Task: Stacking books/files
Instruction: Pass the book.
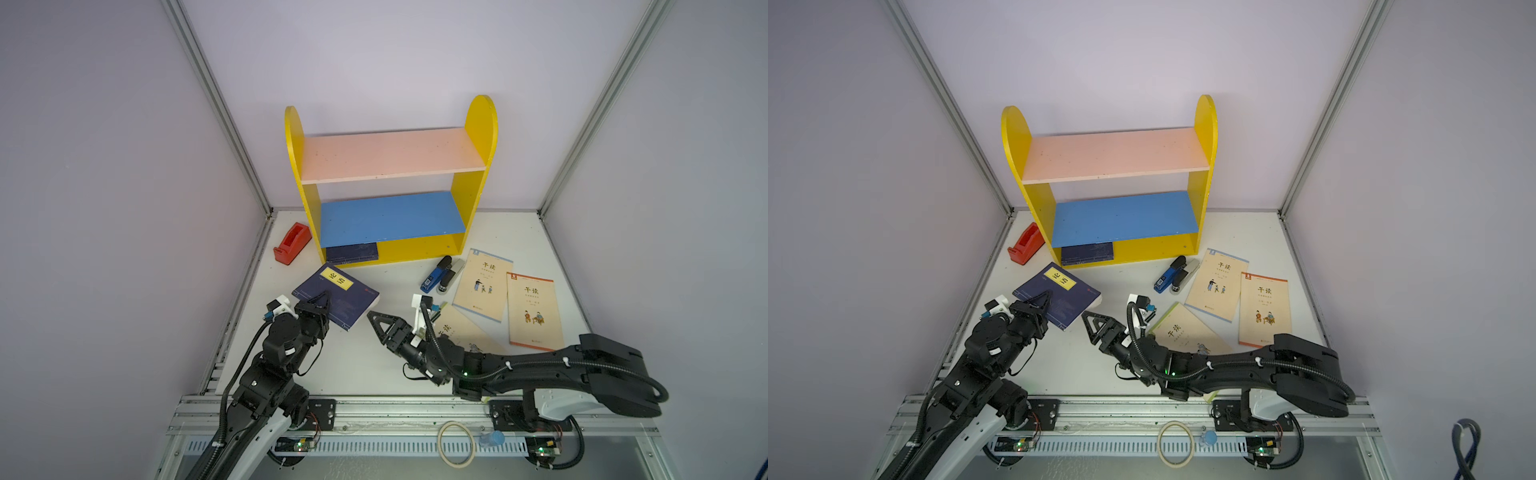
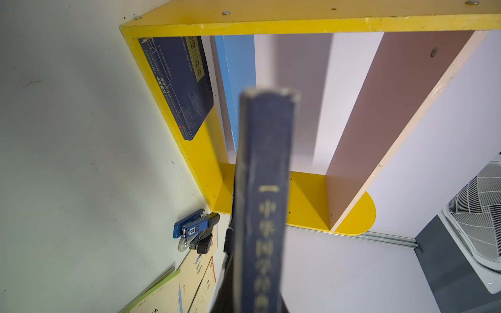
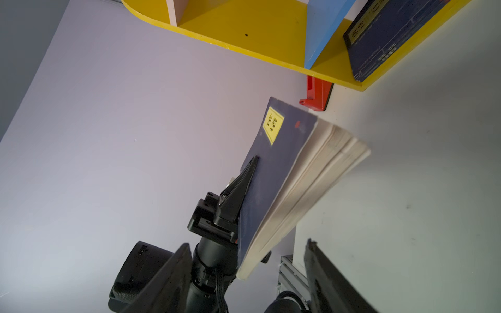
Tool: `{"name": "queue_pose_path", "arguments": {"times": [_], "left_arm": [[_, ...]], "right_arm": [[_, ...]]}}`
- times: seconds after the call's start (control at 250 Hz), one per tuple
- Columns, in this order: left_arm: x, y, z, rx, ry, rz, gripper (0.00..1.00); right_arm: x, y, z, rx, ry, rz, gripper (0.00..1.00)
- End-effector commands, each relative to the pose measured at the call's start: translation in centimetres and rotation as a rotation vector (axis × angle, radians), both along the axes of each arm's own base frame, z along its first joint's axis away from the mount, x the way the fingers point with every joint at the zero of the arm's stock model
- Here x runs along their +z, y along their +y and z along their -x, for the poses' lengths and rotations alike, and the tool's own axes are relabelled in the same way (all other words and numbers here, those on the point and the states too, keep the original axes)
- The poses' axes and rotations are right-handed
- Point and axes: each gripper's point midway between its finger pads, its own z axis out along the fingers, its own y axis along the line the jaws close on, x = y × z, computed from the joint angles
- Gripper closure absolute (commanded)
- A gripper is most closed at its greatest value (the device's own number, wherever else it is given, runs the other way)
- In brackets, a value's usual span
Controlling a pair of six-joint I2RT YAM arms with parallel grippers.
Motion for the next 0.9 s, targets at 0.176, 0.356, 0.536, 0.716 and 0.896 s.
{"name": "queue_pose_path", "arguments": {"times": [0.176,0.356,0.536,0.716,0.896], "left_arm": [[2.5,0.2,0.1,0.042,-0.073,0.021,1.0],[2.6,-0.5,0.1,0.01,-0.07,0.026,1.0],[2.2,-1.0,0.6,-0.016,-0.052,0.034,1.0],[1.9,-1.3,1.6,-0.054,-0.033,0.044,1.0],[1.5,-0.8,2.4,-0.052,-0.02,0.026,0.87]], "right_arm": [[-0.9,2.4,-0.3,0.002,0.101,-0.092,0.33],[-0.9,2.2,-0.8,-0.034,0.094,-0.1,0.31],[-0.2,2.5,-1.6,-0.055,0.064,-0.129,0.51],[-0.9,2.7,-2.5,-0.066,0.072,-0.133,0.67],[-1.4,2.5,-2.7,-0.055,0.06,-0.134,0.93]]}}
